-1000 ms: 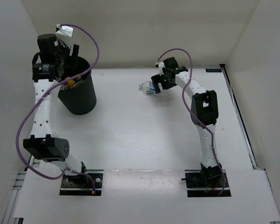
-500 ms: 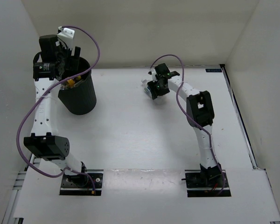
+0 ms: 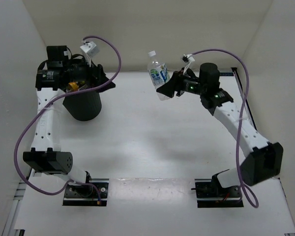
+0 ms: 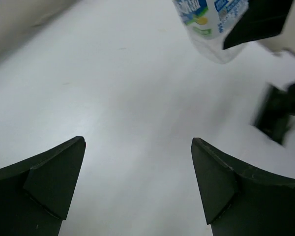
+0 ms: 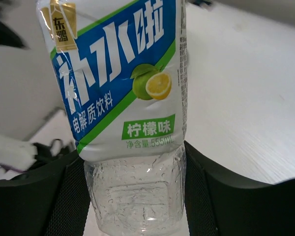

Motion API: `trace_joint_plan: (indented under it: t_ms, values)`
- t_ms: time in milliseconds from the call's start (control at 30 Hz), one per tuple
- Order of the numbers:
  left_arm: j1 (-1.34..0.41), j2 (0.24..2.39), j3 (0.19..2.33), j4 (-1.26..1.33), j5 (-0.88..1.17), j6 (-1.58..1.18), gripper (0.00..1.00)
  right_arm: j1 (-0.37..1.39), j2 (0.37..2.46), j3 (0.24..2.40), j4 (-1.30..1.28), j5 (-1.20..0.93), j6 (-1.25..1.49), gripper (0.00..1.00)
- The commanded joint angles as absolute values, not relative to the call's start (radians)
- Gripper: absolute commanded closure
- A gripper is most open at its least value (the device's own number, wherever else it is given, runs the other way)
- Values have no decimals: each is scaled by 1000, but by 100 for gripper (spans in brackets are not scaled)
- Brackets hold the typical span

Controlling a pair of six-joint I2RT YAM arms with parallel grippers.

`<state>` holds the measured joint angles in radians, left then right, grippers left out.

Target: Put the plastic bottles in the bin

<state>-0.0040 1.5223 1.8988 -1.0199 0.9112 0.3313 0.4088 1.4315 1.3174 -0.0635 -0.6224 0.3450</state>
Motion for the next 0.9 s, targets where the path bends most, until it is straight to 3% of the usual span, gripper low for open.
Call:
trace_joint_plan:
  t_ms: [0, 100, 233, 500, 867]
  values:
    - [-28, 1583, 1888, -1075, 1308, 341, 0, 469, 1414, 1233, 244, -770, 544, 100]
    - [-54, 1646, 1949, -1000, 1451, 266, 0, 526, 1388, 1224, 287, -770, 558, 100]
    - [-106, 1696, 2055, -991, 1442, 278, 0, 574, 1388, 1288, 247, -723, 514, 100]
    - [-230, 1707, 2045, -951, 1460, 287, 0, 603, 1428, 1359, 207, -723, 505, 100]
    - [-270, 1735, 2111, -890, 1408, 223, 0, 635, 1499, 1440, 112, -813, 456, 100]
